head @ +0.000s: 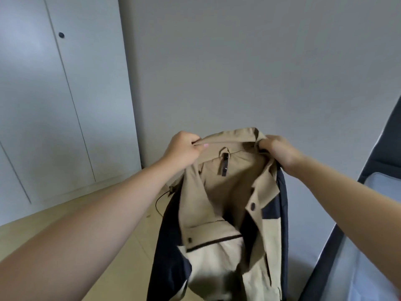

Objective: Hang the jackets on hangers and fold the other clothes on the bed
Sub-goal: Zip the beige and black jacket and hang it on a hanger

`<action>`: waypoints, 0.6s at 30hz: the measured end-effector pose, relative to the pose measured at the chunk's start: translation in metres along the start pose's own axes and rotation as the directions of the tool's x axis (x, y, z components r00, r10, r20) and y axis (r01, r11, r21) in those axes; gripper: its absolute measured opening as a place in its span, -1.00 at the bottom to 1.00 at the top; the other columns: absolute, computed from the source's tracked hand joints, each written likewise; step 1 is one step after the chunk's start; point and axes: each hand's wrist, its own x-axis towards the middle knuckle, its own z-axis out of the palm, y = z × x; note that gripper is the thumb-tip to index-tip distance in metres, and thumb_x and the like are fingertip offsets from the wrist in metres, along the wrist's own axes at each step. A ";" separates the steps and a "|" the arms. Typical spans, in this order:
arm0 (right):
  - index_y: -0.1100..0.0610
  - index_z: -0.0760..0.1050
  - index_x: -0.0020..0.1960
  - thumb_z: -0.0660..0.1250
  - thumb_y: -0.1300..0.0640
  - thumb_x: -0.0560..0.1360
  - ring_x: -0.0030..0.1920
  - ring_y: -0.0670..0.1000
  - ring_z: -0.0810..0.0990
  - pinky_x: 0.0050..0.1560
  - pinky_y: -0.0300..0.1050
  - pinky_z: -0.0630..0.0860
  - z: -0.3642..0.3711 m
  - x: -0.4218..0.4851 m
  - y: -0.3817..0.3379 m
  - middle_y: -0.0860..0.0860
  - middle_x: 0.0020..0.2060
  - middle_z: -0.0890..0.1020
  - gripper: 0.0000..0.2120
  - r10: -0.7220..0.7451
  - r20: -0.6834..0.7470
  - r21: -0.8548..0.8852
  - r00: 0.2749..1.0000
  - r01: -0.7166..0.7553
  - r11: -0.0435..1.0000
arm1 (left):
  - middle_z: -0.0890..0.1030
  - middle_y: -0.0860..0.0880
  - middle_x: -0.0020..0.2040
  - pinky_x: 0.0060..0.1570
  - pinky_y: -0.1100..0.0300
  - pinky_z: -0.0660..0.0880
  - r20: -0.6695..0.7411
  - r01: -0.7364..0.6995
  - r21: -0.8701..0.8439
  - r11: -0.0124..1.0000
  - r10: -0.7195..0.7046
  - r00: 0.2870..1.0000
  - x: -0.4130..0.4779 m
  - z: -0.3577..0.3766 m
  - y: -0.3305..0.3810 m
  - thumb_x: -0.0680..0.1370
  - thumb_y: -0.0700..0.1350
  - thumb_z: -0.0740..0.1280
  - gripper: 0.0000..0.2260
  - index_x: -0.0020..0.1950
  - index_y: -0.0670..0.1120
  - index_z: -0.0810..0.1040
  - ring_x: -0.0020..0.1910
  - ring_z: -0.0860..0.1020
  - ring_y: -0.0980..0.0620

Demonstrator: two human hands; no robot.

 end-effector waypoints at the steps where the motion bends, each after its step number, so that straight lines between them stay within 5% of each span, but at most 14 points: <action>1: 0.21 0.44 -0.13 0.24 0.16 0.50 -0.20 0.09 0.50 -0.17 -0.04 0.40 -0.002 -0.002 0.004 0.10 -0.22 0.53 -0.88 0.000 0.032 -0.032 0.999 0.001 0.999 | 0.31 0.04 -0.50 -0.51 0.33 0.17 0.026 0.010 -0.018 1.000 -0.010 1.000 0.001 0.003 0.007 0.52 -0.12 0.37 -0.69 -0.41 -0.11 0.45 -0.48 0.28 0.11; 4: 0.09 0.53 0.15 0.34 0.01 0.50 0.07 0.02 0.60 0.16 -0.03 0.47 -0.003 -0.010 0.016 0.01 0.04 0.64 -0.73 0.003 0.154 -0.004 0.988 -0.002 1.000 | 0.35 -0.07 -0.40 -0.41 0.23 0.19 0.063 0.050 -0.156 0.987 -0.041 0.997 0.000 0.018 0.024 0.54 -0.12 0.35 -0.75 -0.26 -0.26 0.55 -0.40 0.30 0.04; 7: 0.14 0.54 -0.03 0.37 0.15 0.45 -0.06 0.08 0.58 -0.09 -0.08 0.52 -0.007 -0.013 0.031 0.05 -0.09 0.61 -0.87 -0.035 -0.051 -0.313 0.998 0.017 0.950 | 0.42 -0.01 -0.40 -0.40 0.25 0.23 0.072 0.109 -0.350 0.930 -0.089 0.993 -0.002 0.029 0.036 0.54 -0.14 0.35 -0.77 -0.32 -0.15 0.54 -0.39 0.34 0.07; 9: 0.15 0.45 -0.14 0.31 0.21 0.44 -0.19 0.13 0.50 -0.33 -0.13 0.37 -0.011 -0.017 0.036 0.09 -0.15 0.50 -0.96 -0.064 -0.184 -0.582 0.981 -0.057 0.811 | 0.46 0.08 -0.46 -0.41 0.33 0.29 0.083 0.117 -0.391 0.913 -0.092 0.992 -0.003 0.033 0.040 0.53 -0.17 0.36 -0.75 -0.36 -0.09 0.55 -0.41 0.39 0.12; 11: 0.21 0.48 -0.08 0.31 0.22 0.44 -0.24 0.12 0.47 -0.36 -0.14 0.32 -0.013 -0.017 0.040 0.10 -0.20 0.49 -0.92 -0.085 -0.234 -0.653 0.968 -0.092 0.752 | 0.56 0.03 -0.37 -0.33 0.33 0.37 0.097 0.119 -0.388 0.914 -0.088 0.991 -0.002 0.034 0.043 0.53 -0.15 0.36 -0.82 -0.26 -0.13 0.61 -0.35 0.47 0.09; 13: 0.32 0.55 -0.09 0.40 0.24 0.43 -0.24 0.14 0.53 -0.31 -0.14 0.41 -0.017 -0.016 0.041 0.17 -0.25 0.57 -0.85 -0.028 -0.216 -0.483 0.976 -0.082 0.872 | 0.62 0.02 -0.29 -0.29 0.36 0.43 0.107 0.110 -0.379 0.919 -0.075 0.991 0.000 0.031 0.040 0.52 -0.11 0.38 -0.87 -0.22 -0.07 0.63 -0.30 0.54 0.12; 15: 0.38 0.57 -0.05 0.46 0.24 0.41 -0.21 0.14 0.61 -0.17 -0.09 0.57 -0.021 -0.020 0.038 0.20 -0.21 0.64 -0.79 0.142 0.003 -0.025 0.990 -0.142 0.990 | 0.65 0.05 -0.23 -0.22 0.36 0.46 0.250 0.120 -0.348 0.930 -0.031 0.968 0.000 0.023 0.033 0.49 -0.05 0.42 -0.92 -0.19 -0.02 0.63 -0.23 0.58 0.14; 18: 0.35 0.57 0.00 0.34 0.13 0.39 -0.14 0.12 0.68 -0.15 -0.07 0.61 -0.026 -0.028 0.040 0.18 -0.12 0.69 -0.69 0.208 0.355 0.274 0.912 -0.314 0.909 | 0.70 0.09 -0.20 -0.24 0.34 0.53 0.615 0.261 -0.324 0.909 -0.008 0.789 0.000 0.009 0.016 0.37 0.09 0.40 -0.75 -0.07 -0.03 0.59 -0.19 0.65 0.18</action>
